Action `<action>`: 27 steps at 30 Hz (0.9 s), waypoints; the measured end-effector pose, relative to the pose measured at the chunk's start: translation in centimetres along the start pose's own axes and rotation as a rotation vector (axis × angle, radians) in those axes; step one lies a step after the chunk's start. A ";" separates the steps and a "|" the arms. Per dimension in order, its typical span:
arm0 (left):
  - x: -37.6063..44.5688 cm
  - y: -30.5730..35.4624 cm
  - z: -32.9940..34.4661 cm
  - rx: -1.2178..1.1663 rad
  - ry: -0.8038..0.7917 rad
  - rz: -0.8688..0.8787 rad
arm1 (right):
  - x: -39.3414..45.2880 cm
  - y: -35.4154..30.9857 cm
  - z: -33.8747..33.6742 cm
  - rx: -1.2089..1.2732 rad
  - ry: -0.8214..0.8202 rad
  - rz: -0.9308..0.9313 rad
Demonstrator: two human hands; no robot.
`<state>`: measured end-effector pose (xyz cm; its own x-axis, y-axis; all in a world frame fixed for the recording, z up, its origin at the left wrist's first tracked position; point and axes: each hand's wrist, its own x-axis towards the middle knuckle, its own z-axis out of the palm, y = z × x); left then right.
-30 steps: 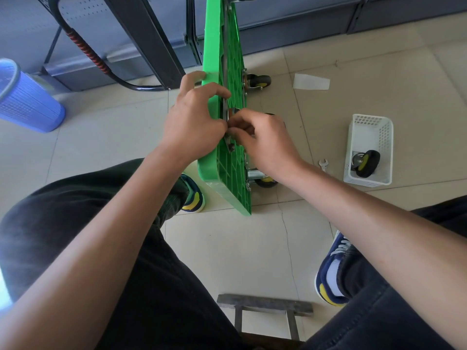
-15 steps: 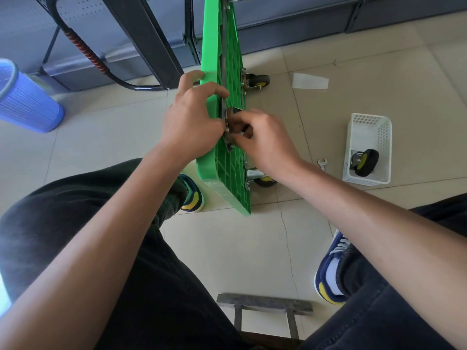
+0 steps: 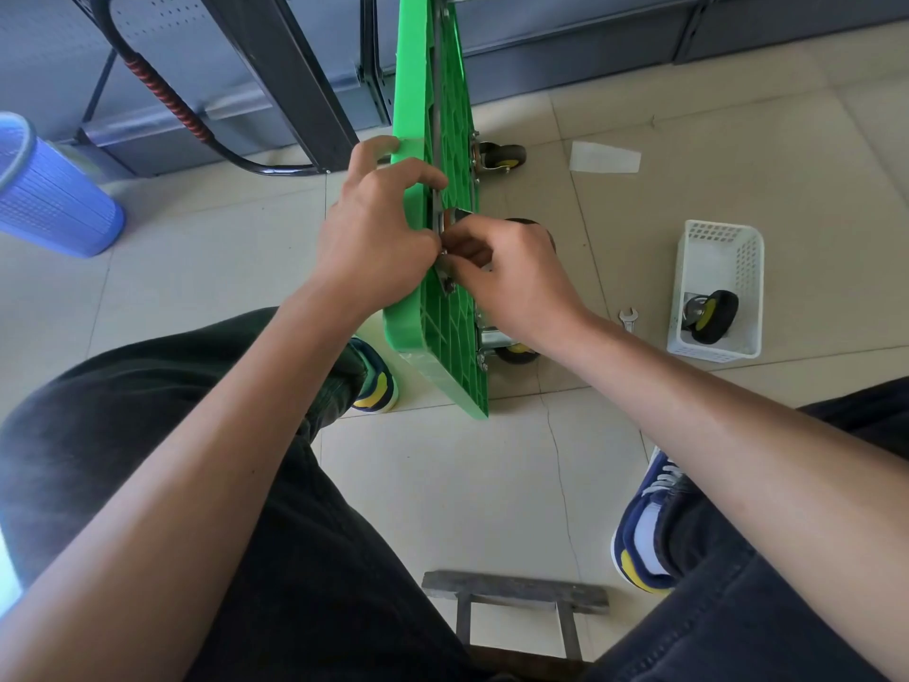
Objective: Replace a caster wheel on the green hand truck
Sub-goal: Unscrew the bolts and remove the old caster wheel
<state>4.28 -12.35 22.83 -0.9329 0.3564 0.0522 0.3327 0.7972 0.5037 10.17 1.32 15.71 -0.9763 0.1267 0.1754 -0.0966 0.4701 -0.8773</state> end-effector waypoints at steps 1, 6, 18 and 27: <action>0.0 0.0 0.0 0.002 0.000 0.000 | 0.0 0.0 0.0 0.002 -0.003 0.000; 0.0 0.0 0.0 0.010 0.000 0.001 | -0.1 0.0 0.0 -0.011 0.012 -0.014; -0.1 0.0 0.0 0.005 0.006 0.006 | -0.5 0.3 0.4 -0.065 0.091 -0.116; -0.1 0.1 0.0 0.021 0.005 0.006 | -0.3 0.1 0.3 -0.012 0.075 -0.066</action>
<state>4.39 -12.31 22.86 -0.9315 0.3588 0.0595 0.3412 0.8053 0.4849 10.44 1.07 15.44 -0.9507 0.1600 0.2657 -0.1574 0.4895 -0.8577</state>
